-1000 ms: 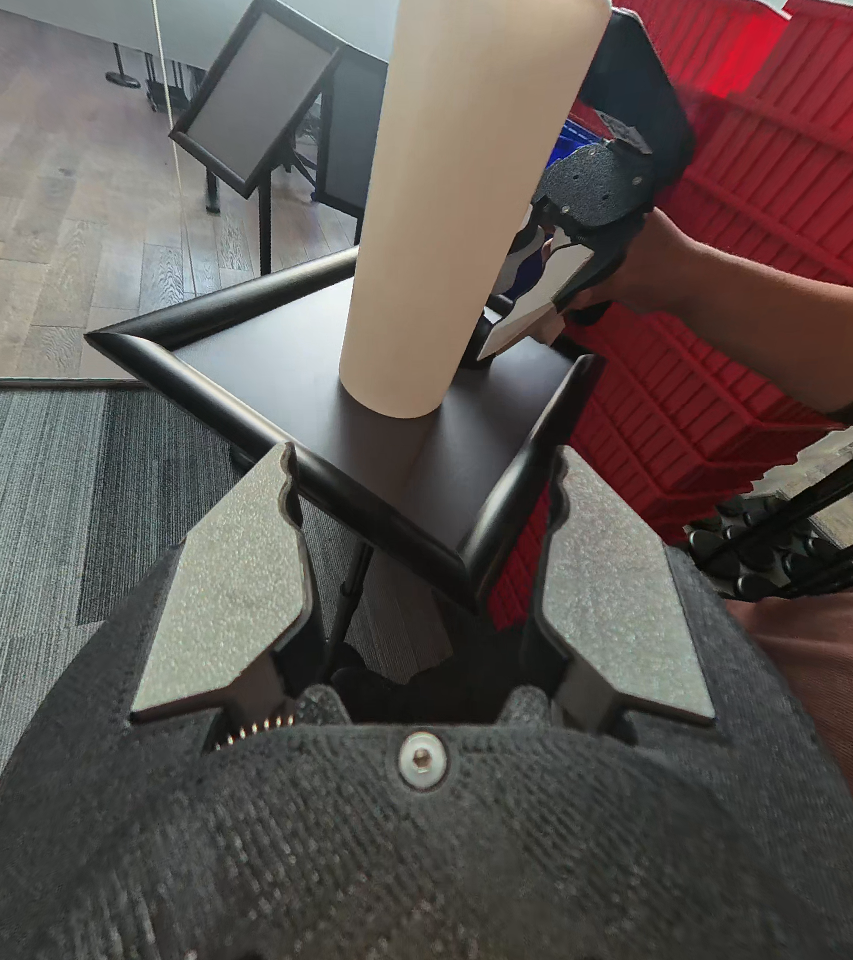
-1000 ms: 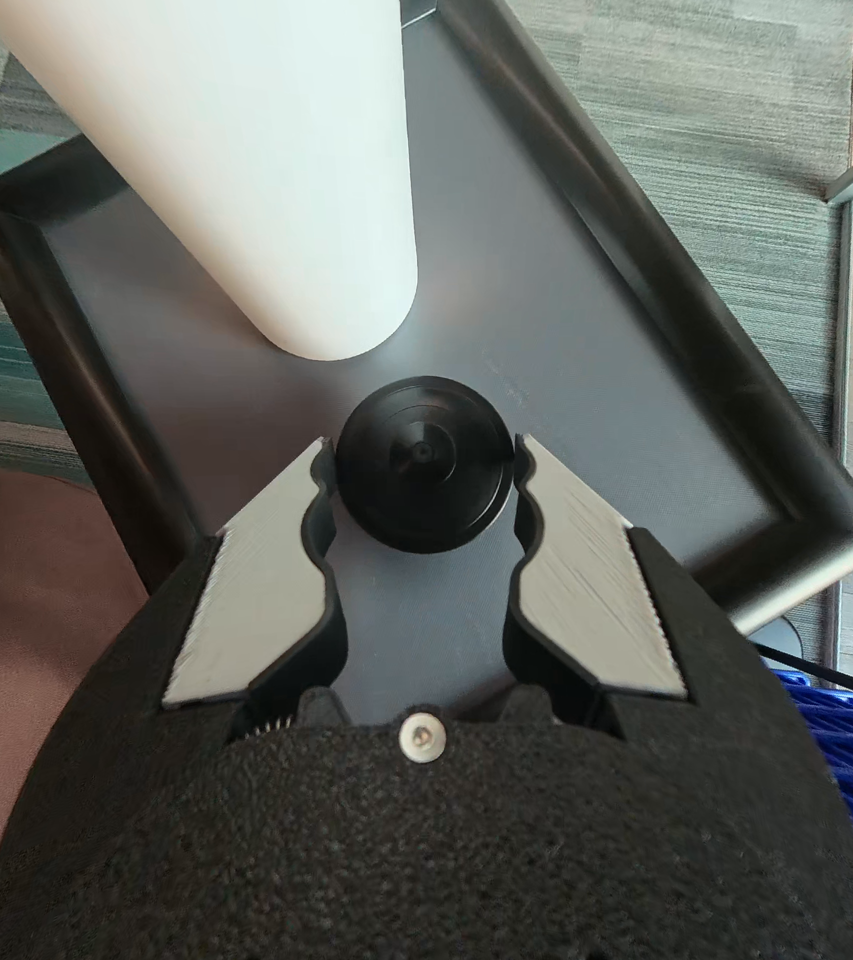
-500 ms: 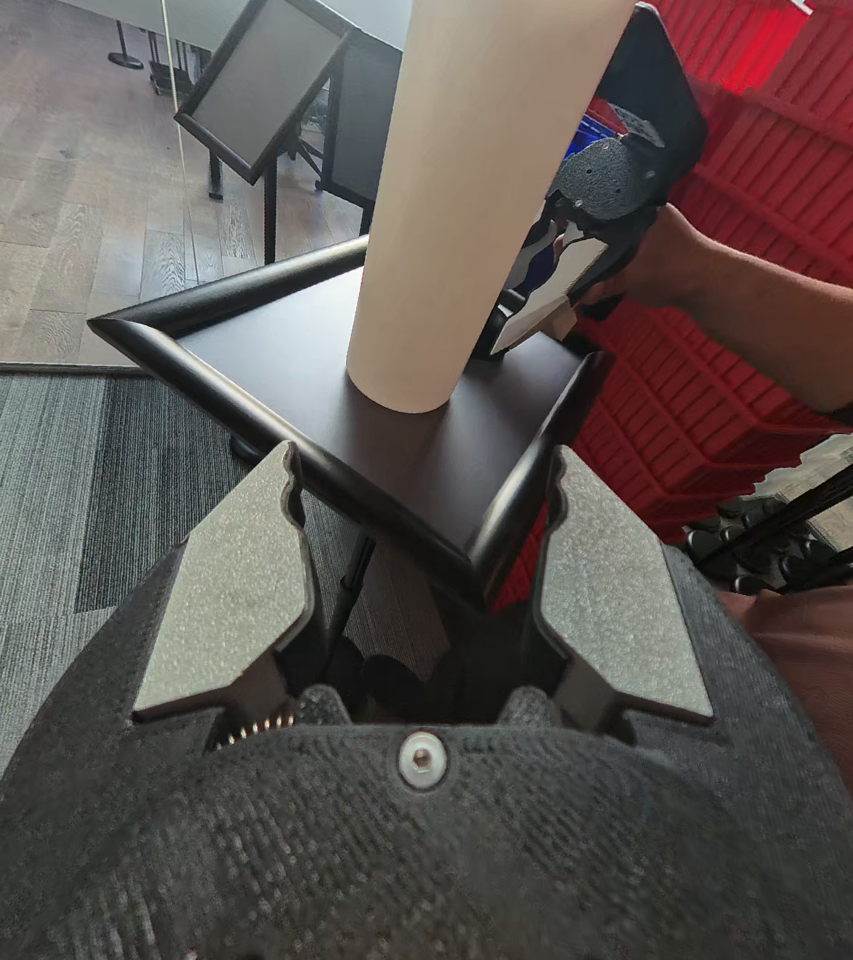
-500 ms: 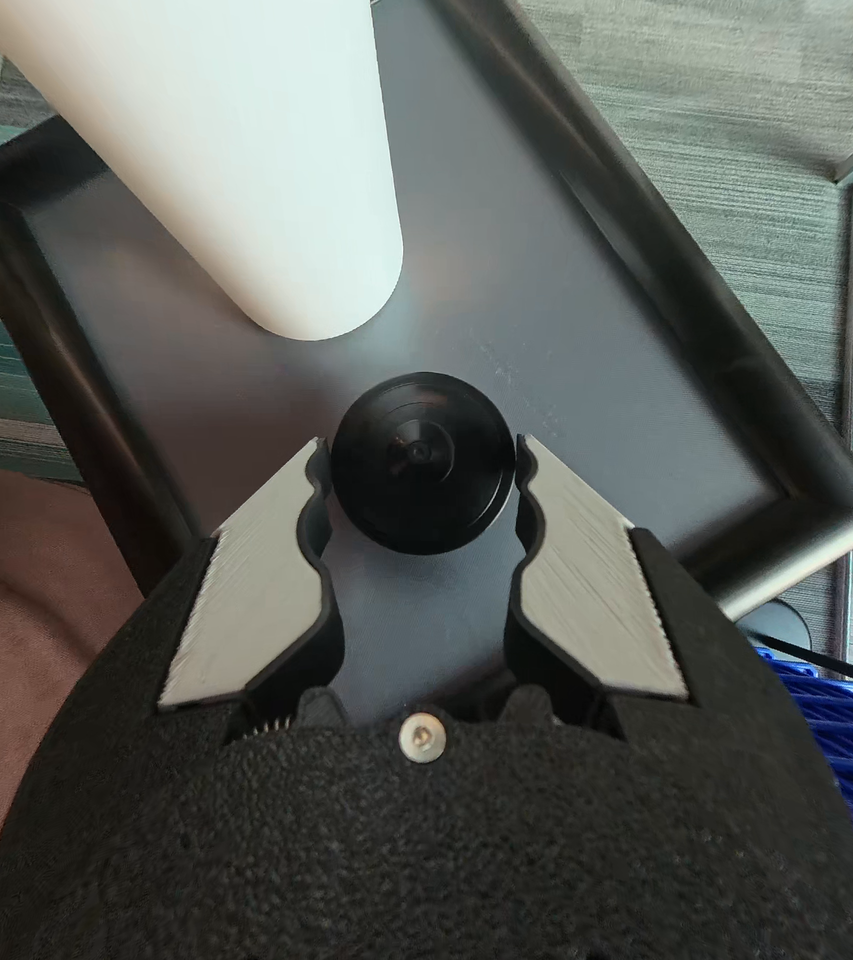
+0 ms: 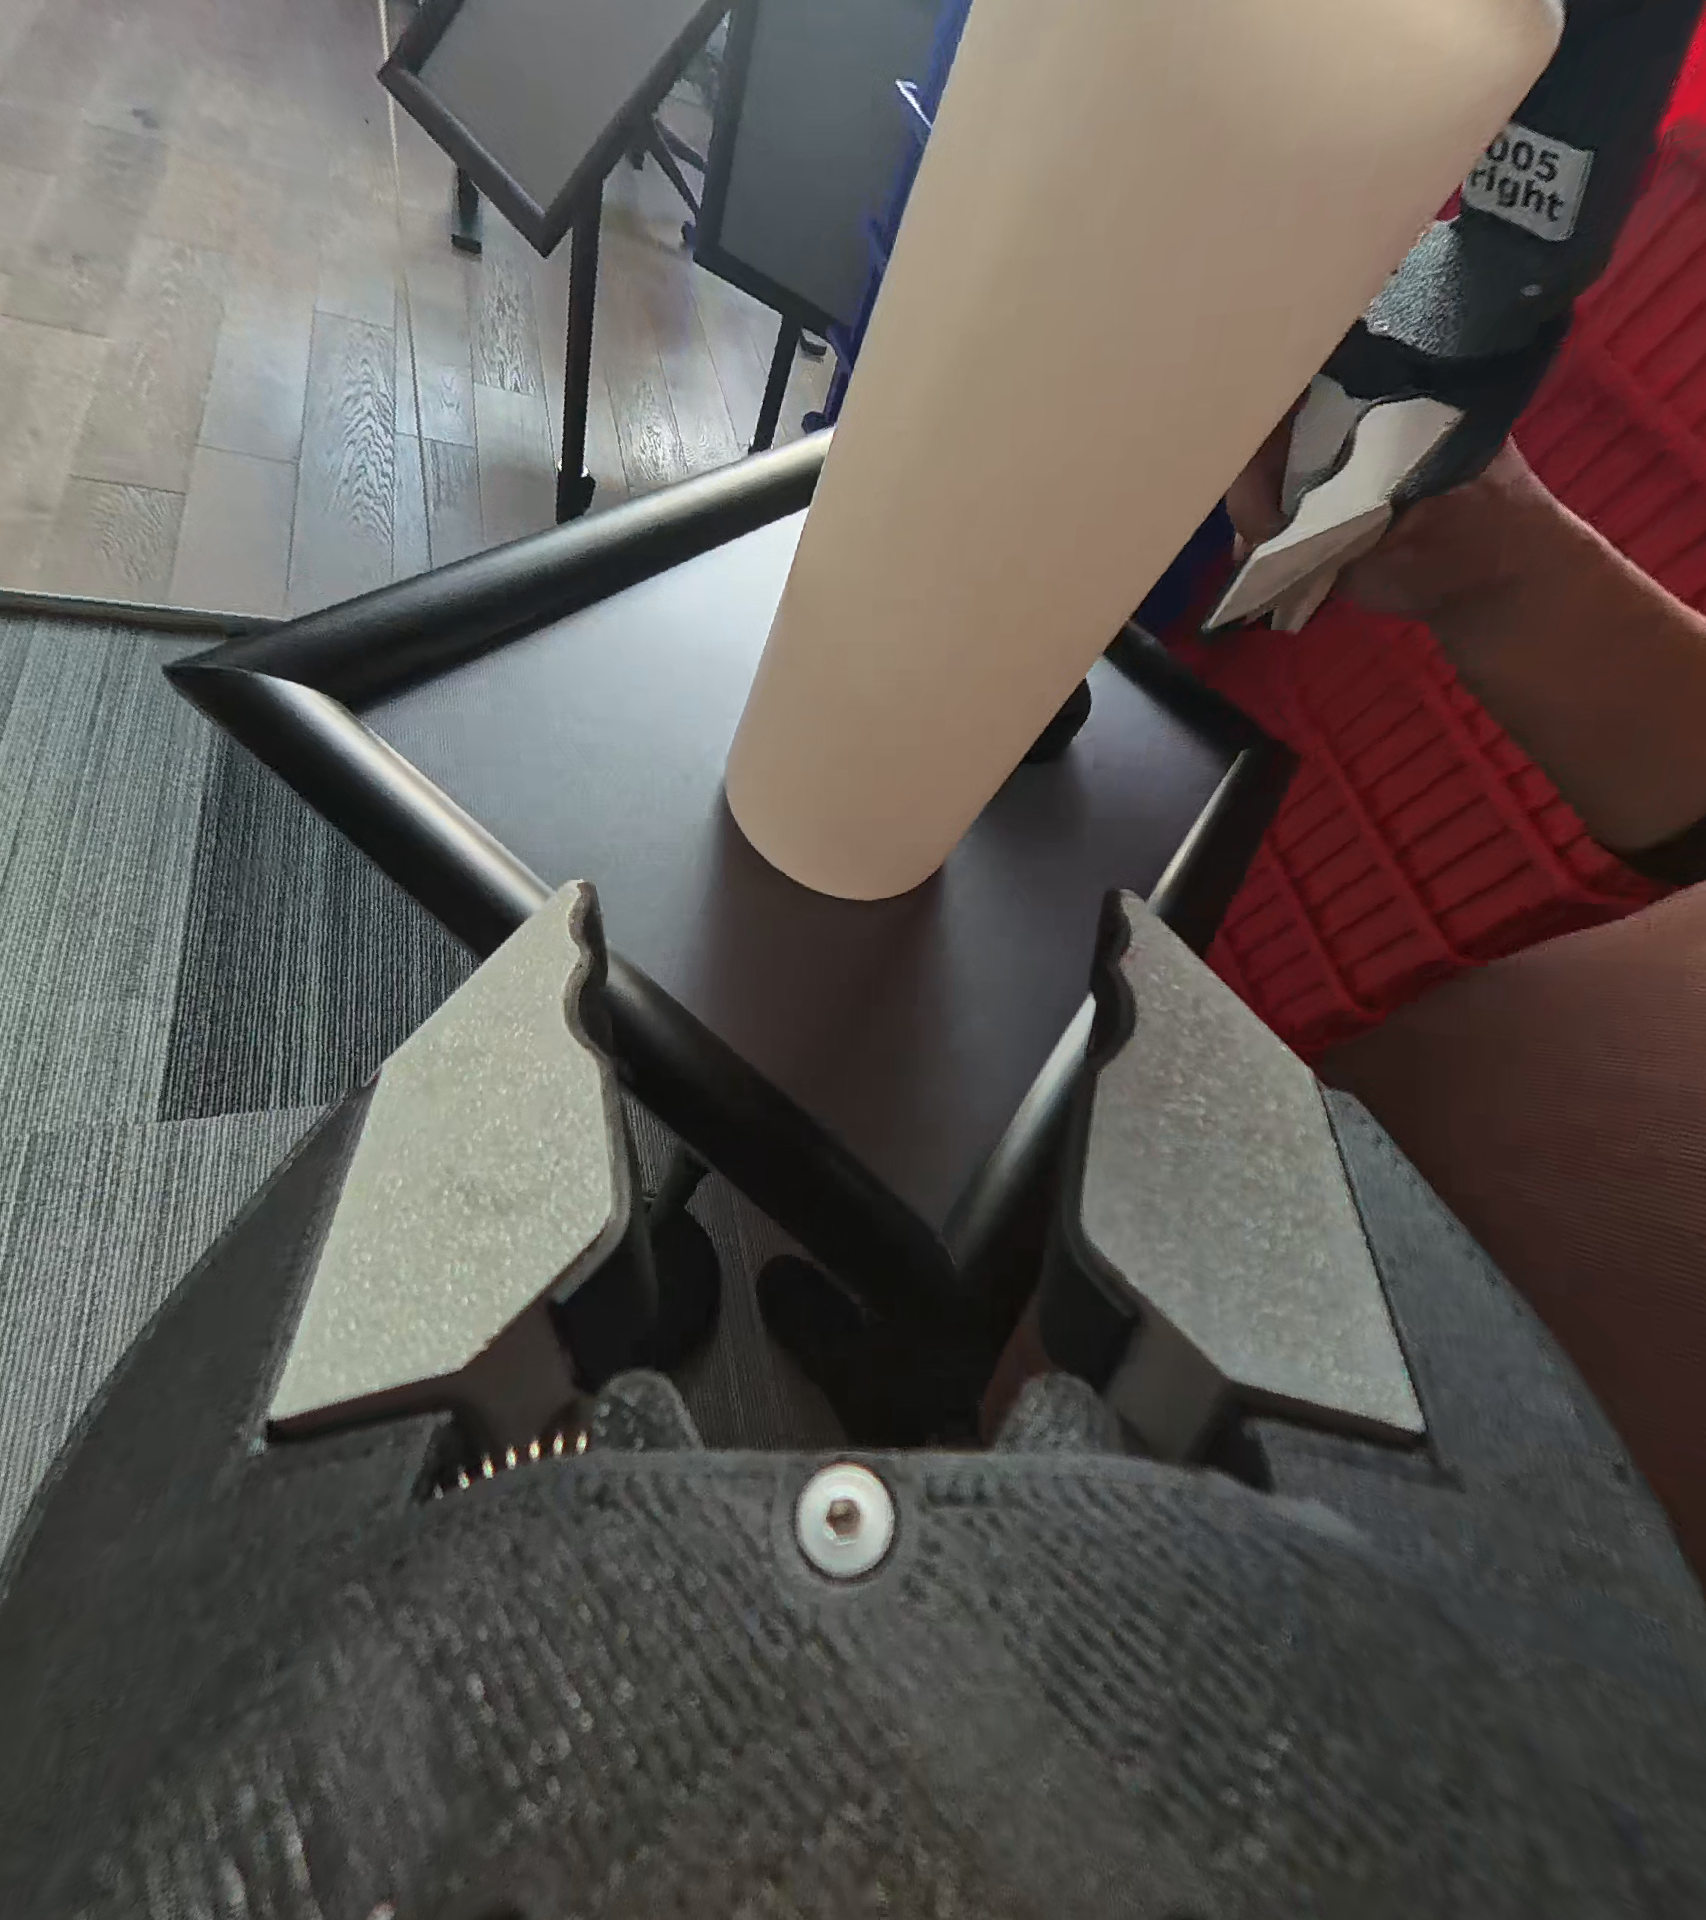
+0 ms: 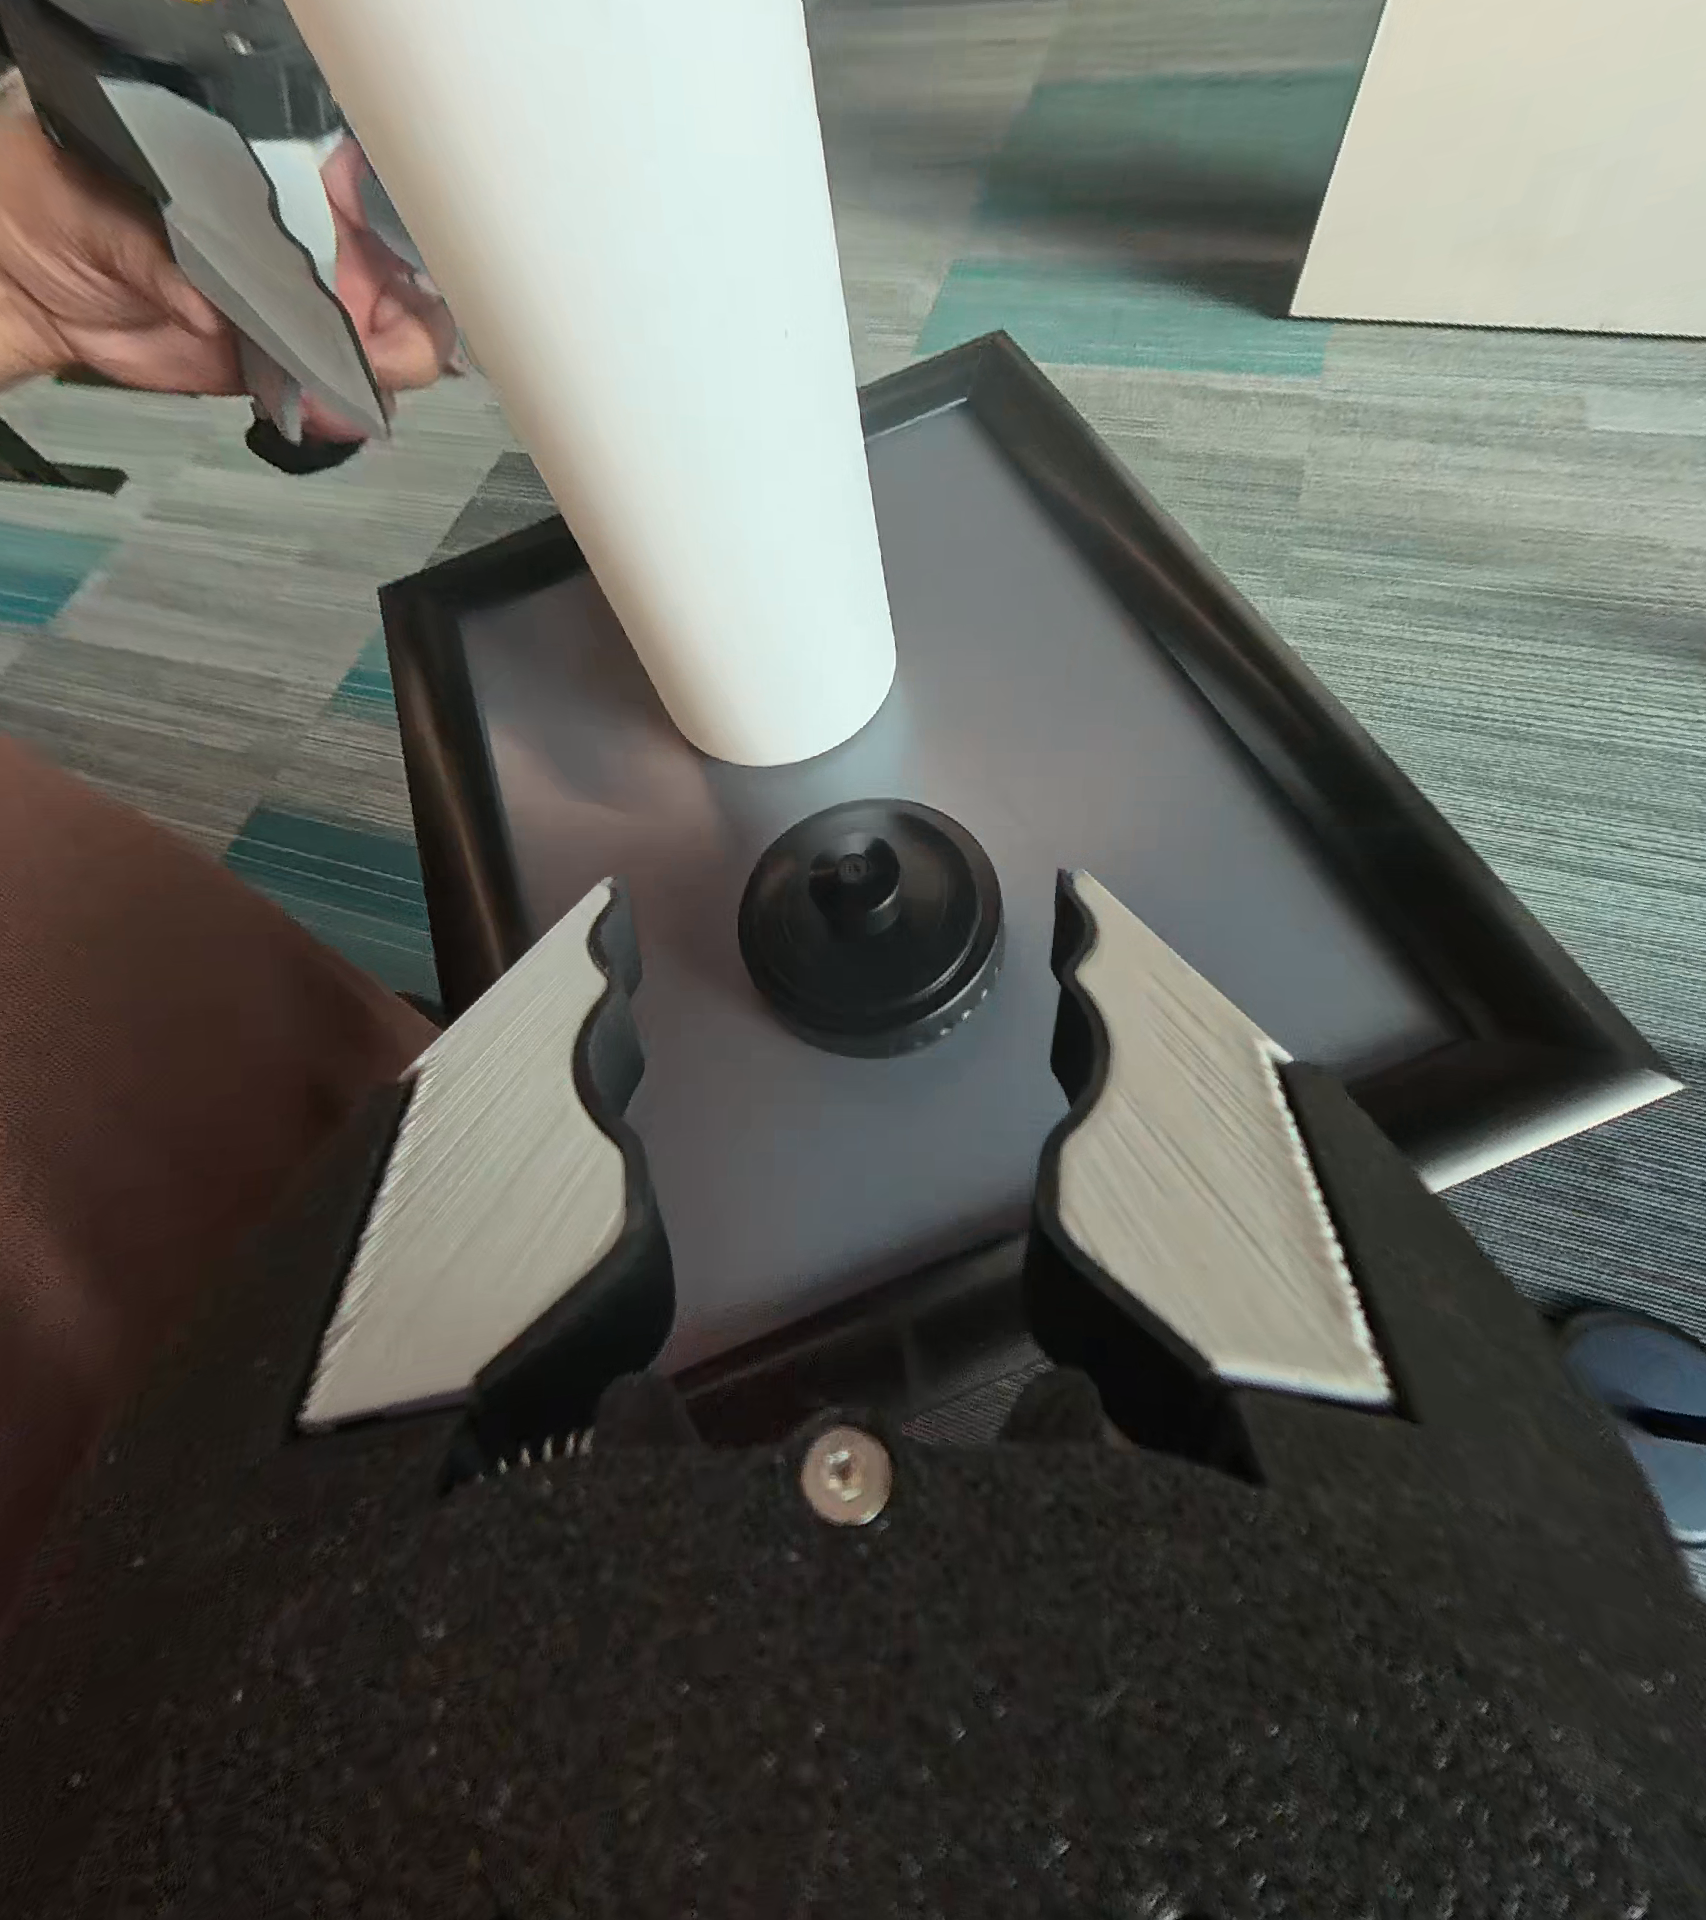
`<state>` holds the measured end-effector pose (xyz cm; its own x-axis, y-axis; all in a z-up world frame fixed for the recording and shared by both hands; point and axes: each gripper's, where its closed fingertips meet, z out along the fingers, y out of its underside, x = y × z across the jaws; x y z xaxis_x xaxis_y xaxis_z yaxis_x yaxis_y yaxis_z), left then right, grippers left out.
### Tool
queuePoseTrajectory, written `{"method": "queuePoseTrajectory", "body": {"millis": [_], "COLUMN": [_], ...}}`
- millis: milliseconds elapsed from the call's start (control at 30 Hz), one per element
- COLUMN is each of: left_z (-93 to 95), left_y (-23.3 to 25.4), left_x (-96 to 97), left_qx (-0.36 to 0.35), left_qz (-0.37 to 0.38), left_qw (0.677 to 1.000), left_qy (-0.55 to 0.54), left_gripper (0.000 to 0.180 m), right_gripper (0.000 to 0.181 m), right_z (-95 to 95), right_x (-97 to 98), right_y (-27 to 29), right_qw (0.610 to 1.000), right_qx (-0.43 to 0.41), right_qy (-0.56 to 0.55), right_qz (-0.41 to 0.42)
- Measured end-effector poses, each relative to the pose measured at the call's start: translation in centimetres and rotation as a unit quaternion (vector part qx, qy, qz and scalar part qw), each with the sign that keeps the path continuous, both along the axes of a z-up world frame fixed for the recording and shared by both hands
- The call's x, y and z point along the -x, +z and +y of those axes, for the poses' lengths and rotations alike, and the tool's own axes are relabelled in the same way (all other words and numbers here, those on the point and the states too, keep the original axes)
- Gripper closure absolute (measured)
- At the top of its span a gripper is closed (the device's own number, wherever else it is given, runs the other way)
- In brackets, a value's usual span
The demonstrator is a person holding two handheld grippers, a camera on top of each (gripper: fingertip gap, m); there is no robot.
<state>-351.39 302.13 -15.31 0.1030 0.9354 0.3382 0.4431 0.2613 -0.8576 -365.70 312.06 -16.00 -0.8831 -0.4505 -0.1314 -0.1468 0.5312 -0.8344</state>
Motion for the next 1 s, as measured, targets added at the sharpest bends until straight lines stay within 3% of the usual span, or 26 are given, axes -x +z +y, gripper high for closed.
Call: {"method": "queuePoseTrajectory", "body": {"millis": [267,367,500,567,633,767,833,867,933,967,1000], "left_z": [-2.6,-3.5,-3.0,0.2,5.4,17.0,22.7,25.4,30.3,32.8,35.4], "left_y": [9.4,14.2,17.8,18.7,19.2,17.3,14.5,12.5,8.1,6.3,4.7], "left_x": [0.3,-0.3,-2.7,-5.0,-8.7,-15.3,-18.4,-20.6,-25.2,-27.2,-29.1], "left_qx": [0.070,0.091,0.088,0.097,0.085,-0.004,-0.070,-0.092,-0.101,-0.098,-0.094], "left_qz": [0.127,0.209,0.323,0.372,0.420,0.356,0.270,0.228,0.170,0.150,0.127], "left_qw": [0.989,0.973,0.940,0.914,0.871,0.820,0.802,0.776,0.710,0.684,0.663], "left_qy": [-0.034,-0.046,-0.057,-0.127,-0.242,-0.447,-0.529,-0.581,-0.676,-0.707,-0.732], "left_gripper": [0.089,0.106,0.122,0.118,0.115,0.111,0.089,0.086,0.111,0.118,0.113], "right_gripper": [0.107,0.110,0.118,0.124,0.117,0.103,0.103,0.104,0.103,0.103,0.103], "right_z": [1.8,3.6,8.4,11.6,15.5,25.0,30.1,32.9,38.5,41.1,43.7], "right_x": [0.8,0.2,-4.4,-7.6,-11.0,-18.6,-22.9,-25.0,-29.5,-31.9,-34.6], "right_y": [1.7,4.5,7.8,7.7,6.4,3.7,3.9,4.4,5.3,5.6,5.6], "right_qw": [0.996,0.982,0.952,0.927,0.891,0.794,0.754,0.730,0.676,0.651,0.626], "right_qx": [0.054,0.105,0.172,0.185,0.185,0.183,0.176,0.180,0.190,0.195,0.202], "right_qy": [-0.077,-0.153,-0.249,-0.321,-0.412,-0.579,-0.633,-0.660,-0.712,-0.734,-0.753], "right_qz": [0.000,0.010,0.045,0.054,0.039,-0.023,-0.024,-0.010,0.015,0.017,0.013]}}
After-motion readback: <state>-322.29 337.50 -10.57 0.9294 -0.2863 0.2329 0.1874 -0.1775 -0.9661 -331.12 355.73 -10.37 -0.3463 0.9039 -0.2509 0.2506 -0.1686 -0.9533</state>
